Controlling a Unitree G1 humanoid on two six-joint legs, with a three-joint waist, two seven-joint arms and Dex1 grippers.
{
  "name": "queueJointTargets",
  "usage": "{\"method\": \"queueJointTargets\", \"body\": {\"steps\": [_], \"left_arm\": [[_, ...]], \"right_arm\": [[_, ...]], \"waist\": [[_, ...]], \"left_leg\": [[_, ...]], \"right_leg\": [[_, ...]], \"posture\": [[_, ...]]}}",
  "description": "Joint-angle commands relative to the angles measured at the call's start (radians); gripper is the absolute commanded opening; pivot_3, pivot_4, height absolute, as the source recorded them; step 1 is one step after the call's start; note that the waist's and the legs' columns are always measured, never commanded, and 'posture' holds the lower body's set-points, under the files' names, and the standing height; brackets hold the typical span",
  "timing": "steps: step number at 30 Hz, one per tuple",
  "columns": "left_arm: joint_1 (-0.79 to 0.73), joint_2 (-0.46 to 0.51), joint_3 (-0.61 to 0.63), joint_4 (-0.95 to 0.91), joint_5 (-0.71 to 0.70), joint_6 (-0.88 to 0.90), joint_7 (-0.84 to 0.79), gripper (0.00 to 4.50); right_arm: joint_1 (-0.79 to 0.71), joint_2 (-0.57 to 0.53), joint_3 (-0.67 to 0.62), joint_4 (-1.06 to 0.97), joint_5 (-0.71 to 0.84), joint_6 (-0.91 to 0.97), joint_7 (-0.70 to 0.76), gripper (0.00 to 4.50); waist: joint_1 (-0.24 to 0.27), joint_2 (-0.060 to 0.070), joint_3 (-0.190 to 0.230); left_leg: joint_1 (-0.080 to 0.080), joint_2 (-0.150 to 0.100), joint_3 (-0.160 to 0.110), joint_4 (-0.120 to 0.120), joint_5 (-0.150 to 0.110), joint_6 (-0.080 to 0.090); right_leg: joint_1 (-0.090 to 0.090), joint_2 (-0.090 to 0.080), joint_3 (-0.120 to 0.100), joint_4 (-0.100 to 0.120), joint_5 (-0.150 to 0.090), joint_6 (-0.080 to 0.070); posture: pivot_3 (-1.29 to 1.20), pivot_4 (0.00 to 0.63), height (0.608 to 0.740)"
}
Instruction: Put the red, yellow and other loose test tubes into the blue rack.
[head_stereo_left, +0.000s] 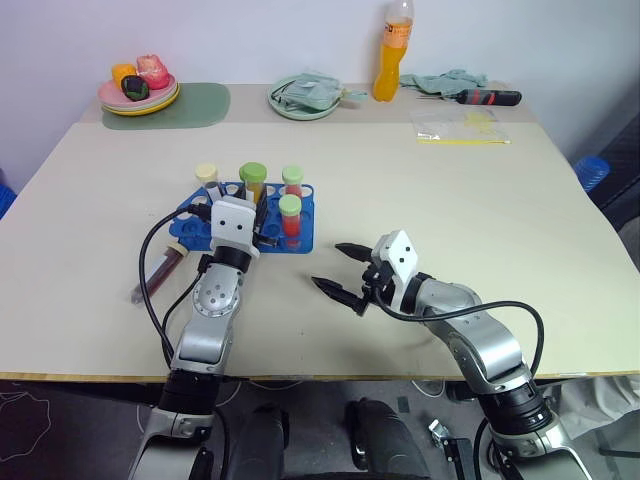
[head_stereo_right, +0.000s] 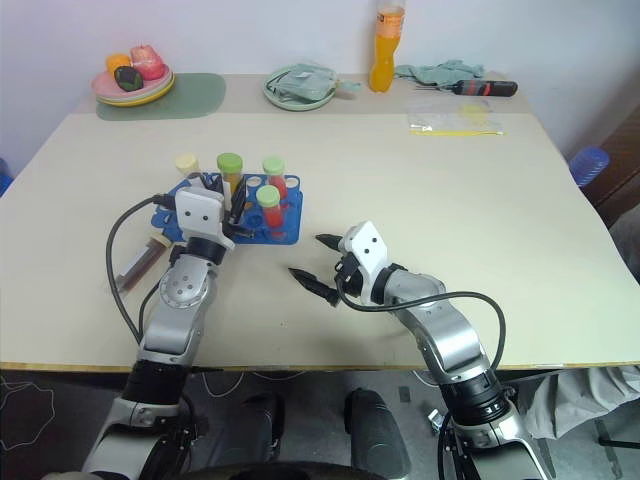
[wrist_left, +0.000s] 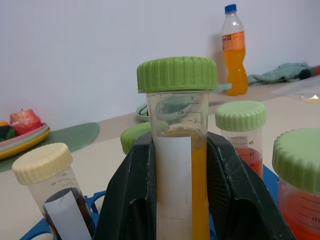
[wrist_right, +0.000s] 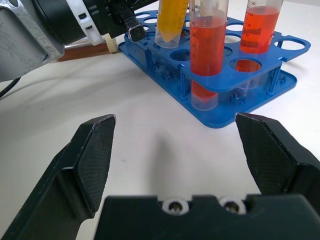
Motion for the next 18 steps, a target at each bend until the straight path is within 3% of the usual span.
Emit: {"method": "queueJointTargets", "body": {"steps": [1,18], "left_arm": [[-0.011,0.002,0.006,0.004,0.032,0.004,0.011,0.77],[-0.005,-0.029,0.029,0.004,0.007,0.001,0.000,0.77]], "right_arm": [[-0.008,0.010,-0.020,-0.032,0.016,0.000,-0.007,4.24],[-0.004,0.009,-0.017,-0.030,0.030,0.003,-0.015,4.24]], "waist": [[0.000,0.000,0.000],[0.000,0.000,0.000]], "left_leg": [[0.000,0.000,0.000,0.000,0.000,0.000],[0.000,0.000,0.000,0.000,0.000,0.000]], "right_leg": [[0.000,0.000,0.000,0.000,0.000,0.000],[0.000,0.000,0.000,0.000,0.000,0.000]], "posture": [[0.00,0.150,0.740],[0.00,0.150,0.740]]}}
